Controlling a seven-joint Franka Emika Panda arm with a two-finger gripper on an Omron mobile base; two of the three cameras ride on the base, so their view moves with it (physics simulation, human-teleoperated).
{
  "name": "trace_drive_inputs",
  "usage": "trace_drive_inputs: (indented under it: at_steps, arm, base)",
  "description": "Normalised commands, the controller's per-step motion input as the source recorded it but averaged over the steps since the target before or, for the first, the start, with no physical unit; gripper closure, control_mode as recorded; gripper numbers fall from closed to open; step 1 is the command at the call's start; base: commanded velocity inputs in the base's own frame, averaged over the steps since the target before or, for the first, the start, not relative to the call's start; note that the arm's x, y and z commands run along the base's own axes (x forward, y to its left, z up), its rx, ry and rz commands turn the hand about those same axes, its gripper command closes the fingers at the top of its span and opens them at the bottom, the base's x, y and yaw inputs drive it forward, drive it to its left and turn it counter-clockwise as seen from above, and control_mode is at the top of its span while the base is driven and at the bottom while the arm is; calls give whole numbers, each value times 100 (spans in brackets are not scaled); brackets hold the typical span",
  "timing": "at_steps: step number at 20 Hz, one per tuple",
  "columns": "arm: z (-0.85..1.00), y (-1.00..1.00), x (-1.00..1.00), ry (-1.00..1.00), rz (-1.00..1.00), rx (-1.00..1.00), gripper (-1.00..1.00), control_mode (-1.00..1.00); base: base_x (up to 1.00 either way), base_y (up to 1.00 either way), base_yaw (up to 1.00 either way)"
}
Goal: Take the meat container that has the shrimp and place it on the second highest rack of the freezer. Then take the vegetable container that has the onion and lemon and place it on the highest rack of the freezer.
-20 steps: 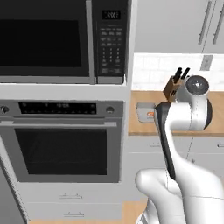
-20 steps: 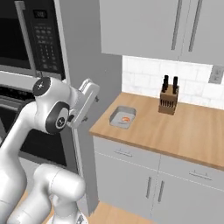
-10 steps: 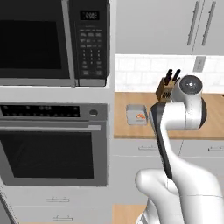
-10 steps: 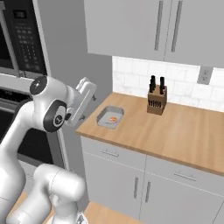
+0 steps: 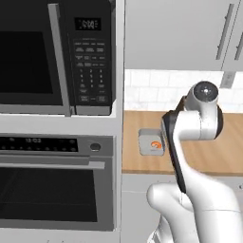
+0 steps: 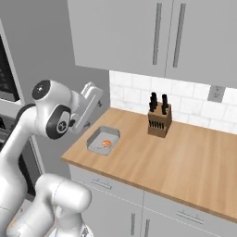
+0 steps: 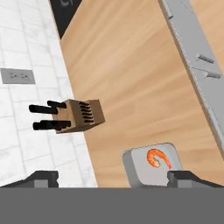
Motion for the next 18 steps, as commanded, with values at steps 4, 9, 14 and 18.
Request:
trace_drive_inputs:
  at_steps: [4,9,14,18]
  arm:
    - [-17,-28,0,13,37,12,-100,-100]
    - [-62,-9,16,29,59,5,-100,-100]
    - [-93,-20,39,21,64,0,-100,-100]
    - [-79,13,79,31,53,-3,-100,-100]
  base:
    - [0,0,0]
    - [0,0,0]
    - [0,0,0]
    - [0,0,0]
